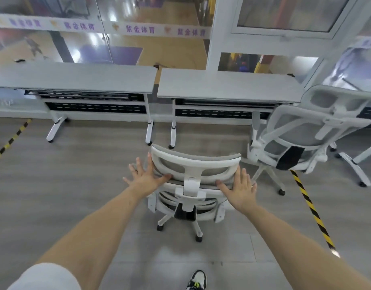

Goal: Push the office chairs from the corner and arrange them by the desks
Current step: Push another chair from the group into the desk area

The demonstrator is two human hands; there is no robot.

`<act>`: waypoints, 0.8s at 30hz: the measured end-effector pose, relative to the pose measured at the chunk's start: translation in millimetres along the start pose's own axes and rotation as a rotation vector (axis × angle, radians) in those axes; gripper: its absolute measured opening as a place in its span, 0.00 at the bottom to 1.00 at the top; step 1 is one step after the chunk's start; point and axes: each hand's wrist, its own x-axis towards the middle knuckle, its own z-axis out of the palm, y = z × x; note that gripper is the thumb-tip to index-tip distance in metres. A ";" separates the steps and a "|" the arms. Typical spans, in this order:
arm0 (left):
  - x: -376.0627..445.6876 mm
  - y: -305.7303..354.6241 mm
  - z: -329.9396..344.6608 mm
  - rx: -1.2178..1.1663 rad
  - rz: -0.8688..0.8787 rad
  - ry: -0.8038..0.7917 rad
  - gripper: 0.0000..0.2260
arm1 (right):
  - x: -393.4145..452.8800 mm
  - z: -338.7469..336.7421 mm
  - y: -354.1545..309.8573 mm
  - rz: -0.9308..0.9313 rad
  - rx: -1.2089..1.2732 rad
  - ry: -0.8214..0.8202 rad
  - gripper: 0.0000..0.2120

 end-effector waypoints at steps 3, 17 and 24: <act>47.5 28.8 -19.5 -0.008 -0.008 -0.006 0.56 | 57.1 -17.7 -7.6 -0.007 -0.016 -0.013 0.54; 213.2 117.0 -76.1 0.207 0.059 -0.037 0.51 | 229.9 -60.7 -35.6 0.094 -0.013 0.010 0.46; 239.1 125.0 -95.1 0.468 0.223 -0.060 0.43 | 240.9 -66.9 -40.9 0.080 -0.074 -0.031 0.32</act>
